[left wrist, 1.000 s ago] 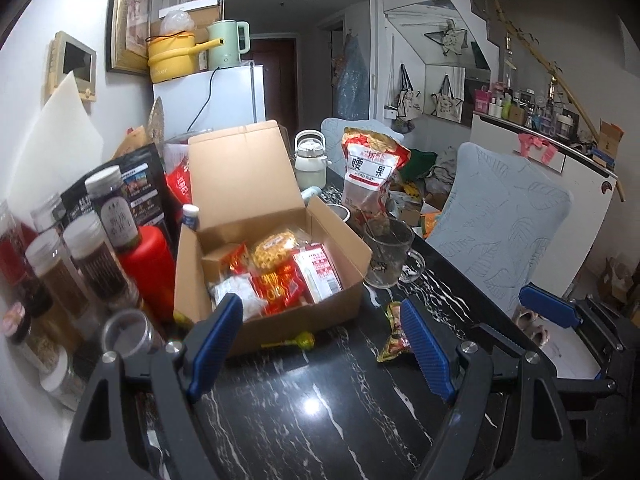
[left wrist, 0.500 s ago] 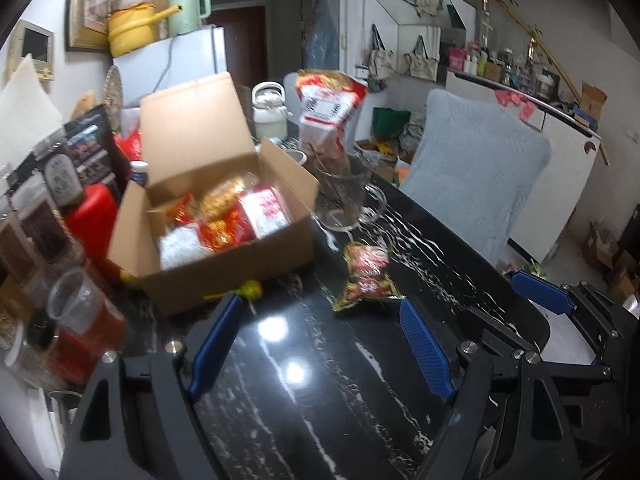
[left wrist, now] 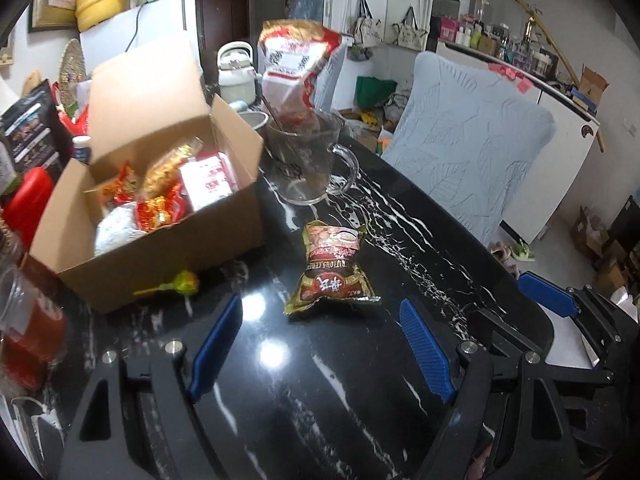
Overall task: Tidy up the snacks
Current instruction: 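Lower the left gripper onto the brown nut pouch and close it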
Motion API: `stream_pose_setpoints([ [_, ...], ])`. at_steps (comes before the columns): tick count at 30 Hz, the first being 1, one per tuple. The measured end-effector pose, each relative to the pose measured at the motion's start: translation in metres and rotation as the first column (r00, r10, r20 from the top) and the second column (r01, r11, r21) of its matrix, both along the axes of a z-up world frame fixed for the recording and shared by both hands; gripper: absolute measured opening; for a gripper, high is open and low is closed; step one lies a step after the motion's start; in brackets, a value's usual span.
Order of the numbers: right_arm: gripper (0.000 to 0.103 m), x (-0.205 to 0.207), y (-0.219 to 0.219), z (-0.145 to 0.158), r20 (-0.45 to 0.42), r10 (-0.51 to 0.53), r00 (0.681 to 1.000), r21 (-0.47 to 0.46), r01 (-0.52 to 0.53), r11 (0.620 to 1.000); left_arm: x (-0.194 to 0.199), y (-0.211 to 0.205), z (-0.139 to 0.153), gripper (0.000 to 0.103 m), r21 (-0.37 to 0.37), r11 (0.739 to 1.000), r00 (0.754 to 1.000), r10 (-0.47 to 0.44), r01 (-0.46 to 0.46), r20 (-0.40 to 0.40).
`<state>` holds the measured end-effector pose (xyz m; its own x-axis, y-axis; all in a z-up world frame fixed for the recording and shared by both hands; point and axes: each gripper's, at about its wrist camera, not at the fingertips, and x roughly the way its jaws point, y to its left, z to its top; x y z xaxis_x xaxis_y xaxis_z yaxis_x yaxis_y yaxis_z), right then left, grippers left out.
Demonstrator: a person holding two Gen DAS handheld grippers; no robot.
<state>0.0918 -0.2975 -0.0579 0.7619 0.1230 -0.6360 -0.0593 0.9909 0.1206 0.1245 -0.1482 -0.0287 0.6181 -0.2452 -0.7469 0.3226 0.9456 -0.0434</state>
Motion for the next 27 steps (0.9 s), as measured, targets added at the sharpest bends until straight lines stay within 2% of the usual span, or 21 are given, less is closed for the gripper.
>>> stream_pose_setpoints([
  [12, 0.07, 0.041, -0.029, -0.036, -0.096, -0.032, 0.995, 0.026, 0.035, 0.999, 0.05, -0.023, -0.042, 0.081, 0.021, 1.0, 0.994, -0.003, 0.005, -0.105],
  [20, 0.07, 0.055, -0.04, -0.046, -0.13, -0.044, 0.991, 0.049, 0.05, 0.998, 0.08, -0.035, -0.066, 0.081, -0.027, 1.0, 0.982, -0.016, 0.011, -0.188],
  [24, 0.07, 0.055, -0.048, -0.048, -0.141, -0.063, 0.988, 0.061, 0.073, 0.996, 0.088, -0.039, -0.072, 0.081, -0.014, 1.0, 0.982, -0.006, 0.003, -0.187],
  [27, 0.07, 0.056, -0.052, -0.05, -0.15, -0.074, 0.986, 0.063, 0.084, 0.994, 0.091, -0.041, -0.077, 0.073, -0.003, 1.0, 0.981, -0.008, 0.007, -0.194],
])
